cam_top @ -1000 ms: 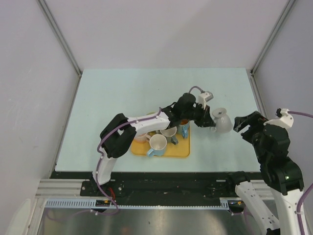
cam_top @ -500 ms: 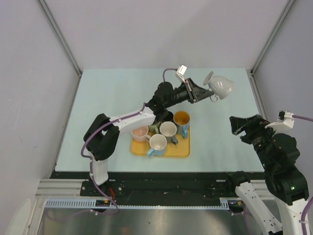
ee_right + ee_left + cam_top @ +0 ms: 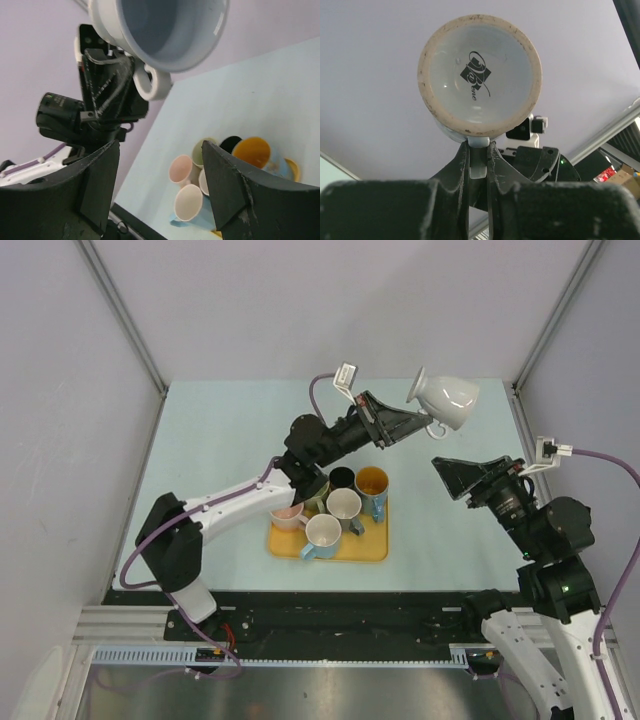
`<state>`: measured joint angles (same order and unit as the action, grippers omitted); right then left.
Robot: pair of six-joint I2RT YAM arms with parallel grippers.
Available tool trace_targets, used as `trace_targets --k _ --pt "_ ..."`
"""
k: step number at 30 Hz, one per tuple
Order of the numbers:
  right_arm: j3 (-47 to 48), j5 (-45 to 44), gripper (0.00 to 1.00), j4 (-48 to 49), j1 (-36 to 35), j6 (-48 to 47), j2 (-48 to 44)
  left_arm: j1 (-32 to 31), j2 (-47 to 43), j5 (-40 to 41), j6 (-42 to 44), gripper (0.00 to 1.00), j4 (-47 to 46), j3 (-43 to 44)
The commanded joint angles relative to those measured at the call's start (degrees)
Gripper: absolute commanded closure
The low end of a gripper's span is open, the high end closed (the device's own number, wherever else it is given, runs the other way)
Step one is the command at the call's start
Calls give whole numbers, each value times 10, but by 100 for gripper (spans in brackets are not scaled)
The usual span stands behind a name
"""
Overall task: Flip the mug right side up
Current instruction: Turn over the cup at the center of the board.
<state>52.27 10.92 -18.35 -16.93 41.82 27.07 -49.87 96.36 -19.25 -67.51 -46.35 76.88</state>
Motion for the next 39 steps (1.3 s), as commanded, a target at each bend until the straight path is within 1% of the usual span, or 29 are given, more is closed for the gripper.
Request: trace_targets --k 1,5,10,13,19,20,24,29,35,39 --pt "-8 79 28 146 3 29 18 -6 -49 12 -18 100 -67 -19" --pt "-10 103 27 196 11 44 33 -8 -57 8 -19 100 -67 -31" --pt "-11 104 31 198 24 46 57 -14 -62 5 -22 100 -71 -42" --pt "-16 109 35 193 36 49 61 -16 -62 5 -21 100 -73 -41" --pt "-25 147 34 186 64 63 44 -16 -64 15 -14 99 -74 -40" --pt "-25 151 34 172 69 64 37 -16 -64 16 -11 100 -74 -38" --pt "-27 165 32 152 74 64 18 -13 -62 19 -3 100 -73 -33" --pt "-32 162 29 123 73 61 11 -11 -58 18 -5 100 -74 -36" --pt "-47 161 29 125 75 63 25 -13 -61 9 -12 100 -74 -38" --pt "-56 159 31 149 84 65 39 -17 -66 1 -15 100 -75 -36"
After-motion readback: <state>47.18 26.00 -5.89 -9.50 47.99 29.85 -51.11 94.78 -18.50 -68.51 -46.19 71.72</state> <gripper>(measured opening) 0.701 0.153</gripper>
